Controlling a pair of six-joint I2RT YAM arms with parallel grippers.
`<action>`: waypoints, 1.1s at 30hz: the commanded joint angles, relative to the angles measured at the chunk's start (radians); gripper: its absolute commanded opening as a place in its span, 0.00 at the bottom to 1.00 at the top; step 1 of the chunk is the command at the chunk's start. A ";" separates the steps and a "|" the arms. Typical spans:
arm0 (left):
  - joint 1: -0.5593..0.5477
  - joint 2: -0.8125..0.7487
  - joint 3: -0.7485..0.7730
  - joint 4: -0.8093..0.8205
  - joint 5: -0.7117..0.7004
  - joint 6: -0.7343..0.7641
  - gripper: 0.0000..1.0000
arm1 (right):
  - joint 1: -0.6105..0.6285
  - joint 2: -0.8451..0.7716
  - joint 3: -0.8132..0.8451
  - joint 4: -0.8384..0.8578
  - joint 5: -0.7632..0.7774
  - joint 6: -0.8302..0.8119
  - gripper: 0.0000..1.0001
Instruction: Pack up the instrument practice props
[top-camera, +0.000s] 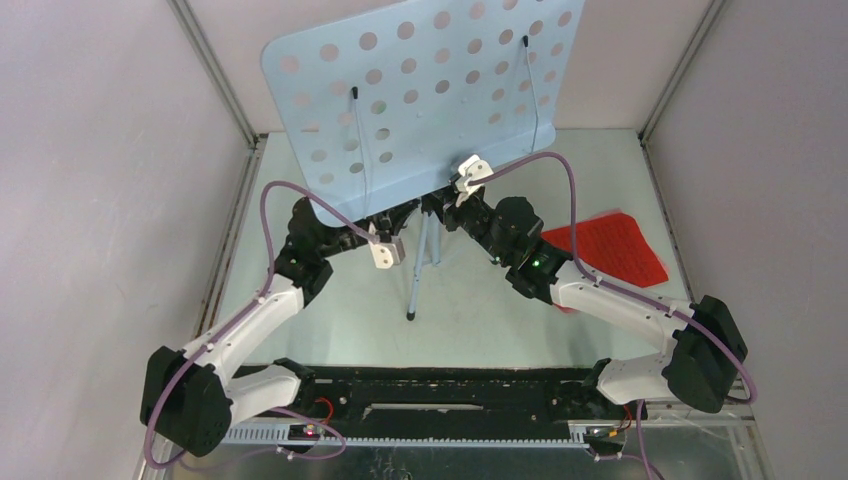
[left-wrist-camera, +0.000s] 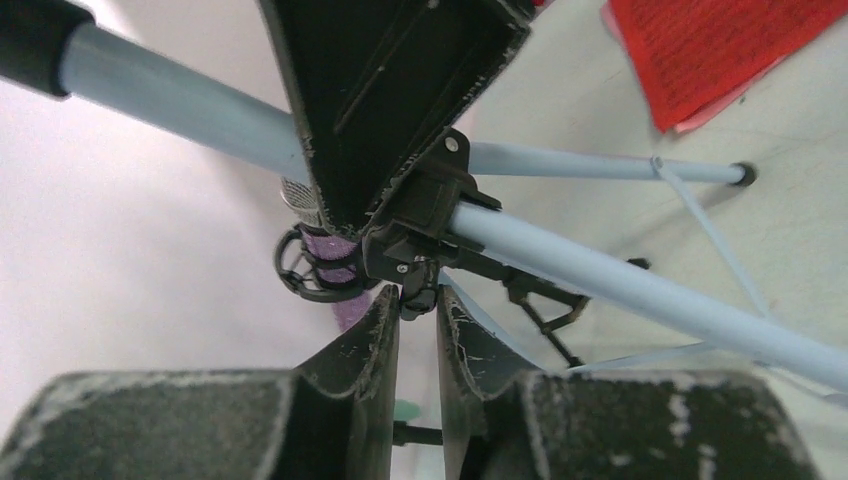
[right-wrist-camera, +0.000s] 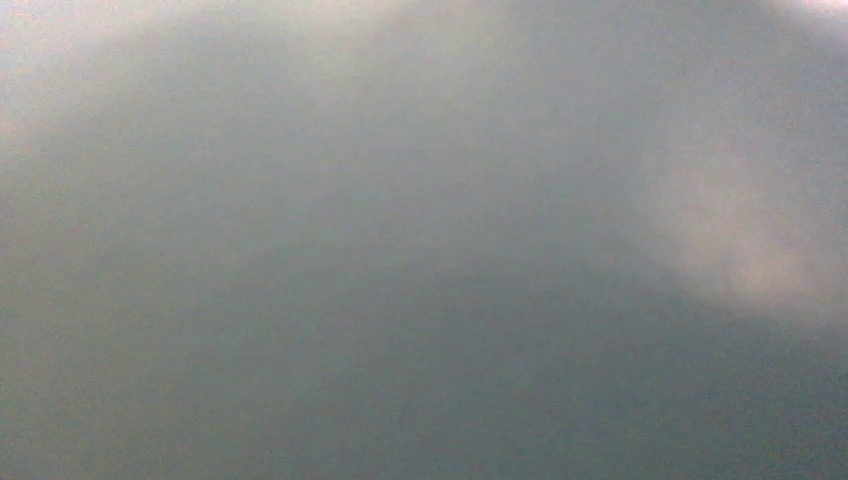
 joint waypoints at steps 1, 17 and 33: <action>-0.004 0.012 0.079 0.020 0.024 -0.261 0.21 | 0.055 0.023 -0.006 -0.154 -0.110 0.003 0.00; -0.016 0.009 -0.091 0.492 -0.249 -1.131 0.00 | 0.058 0.020 -0.006 -0.158 -0.100 -0.002 0.00; -0.023 -0.021 -0.149 0.494 -0.498 -1.703 0.00 | 0.064 0.038 -0.006 -0.138 -0.110 0.003 0.00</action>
